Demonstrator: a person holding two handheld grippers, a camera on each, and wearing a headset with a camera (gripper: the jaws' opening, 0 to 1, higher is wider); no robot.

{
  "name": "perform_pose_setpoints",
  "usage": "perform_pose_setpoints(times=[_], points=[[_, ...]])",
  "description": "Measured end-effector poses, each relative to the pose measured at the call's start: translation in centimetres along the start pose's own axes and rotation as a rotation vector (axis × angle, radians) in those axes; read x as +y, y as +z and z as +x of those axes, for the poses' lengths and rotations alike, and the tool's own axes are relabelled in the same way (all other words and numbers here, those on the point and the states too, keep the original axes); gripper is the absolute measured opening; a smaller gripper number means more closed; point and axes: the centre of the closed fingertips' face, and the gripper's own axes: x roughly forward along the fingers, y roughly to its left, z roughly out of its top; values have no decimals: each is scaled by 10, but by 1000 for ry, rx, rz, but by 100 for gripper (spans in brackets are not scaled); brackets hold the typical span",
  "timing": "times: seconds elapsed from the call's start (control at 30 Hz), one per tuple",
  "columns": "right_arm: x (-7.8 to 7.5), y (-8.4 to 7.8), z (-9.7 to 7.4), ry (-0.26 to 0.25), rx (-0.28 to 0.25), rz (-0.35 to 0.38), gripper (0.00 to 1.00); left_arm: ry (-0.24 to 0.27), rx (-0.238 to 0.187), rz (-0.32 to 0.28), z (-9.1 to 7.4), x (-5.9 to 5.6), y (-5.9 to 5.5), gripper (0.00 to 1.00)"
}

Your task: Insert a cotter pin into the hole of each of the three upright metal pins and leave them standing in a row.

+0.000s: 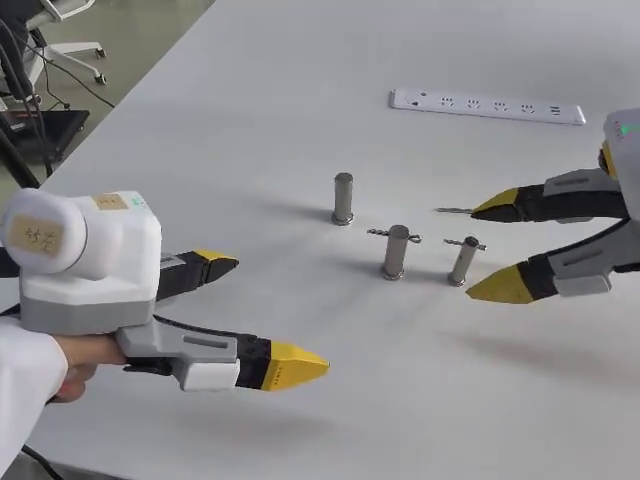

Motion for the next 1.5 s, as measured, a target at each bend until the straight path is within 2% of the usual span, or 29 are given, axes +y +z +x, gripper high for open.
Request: perform_pose_setpoints(times=[0.07,0.13,0.17,0.27,0.4,0.5,0.6,0.7,0.83,0.87,0.97,1.07,1.17,1.23,1.33,1.4,1.43,1.5], points=[[6,3,-4,-16,-18,58,62,-3,4,8,0,-1,0,99],[14,9,-8,-16,-63,107,72,4,5,18,-1,0,0,99],[16,8,-10,-22,-65,121,75,3,3,20,-1,0,0,99],[23,5,-17,-59,-69,142,78,-5,-11,18,-2,-3,2,99],[29,5,-22,-110,-108,204,88,-1,-44,0,-4,-1,9,99],[35,1,-22,-122,-125,231,93,-4,-60,-1,-2,1,16,99],[42,-6,-19,-129,-118,258,96,-6,-73,5,2,3,24,99],[47,-6,-18,-151,-129,292,98,7,-98,16,6,9,36,99],[50,0,-19,-180,-165,301,97,78,-141,78,11,26,55,99],[53,1,-18,-184,-175,305,97,82,-157,84,13,29,62,99],[58,0,-14,-189,-163,299,98,59,-215,56,21,30,82,99],[61,-3,-11,-200,-157,314,98,78,-246,79,30,37,101,99],[64,-9,-9,-215,-124,310,98,99,-263,76,38,45,111,95],[66,-10,-8,-214,-122,317,98,111,-288,10,45,53,118,91],[69,-9,-7,-216,-129,337,98,107,-312,-18,53,61,128,86],[69,-8,-8,-220,-135,343,98,105,-304,-15,58,64,129,81],[69,-8,-8,-228,-140,351,98,119,-282,22,60,67,128,78],[68,-8,-9,-247,-140,355,98,136,-269,47,65,72,129,74]])
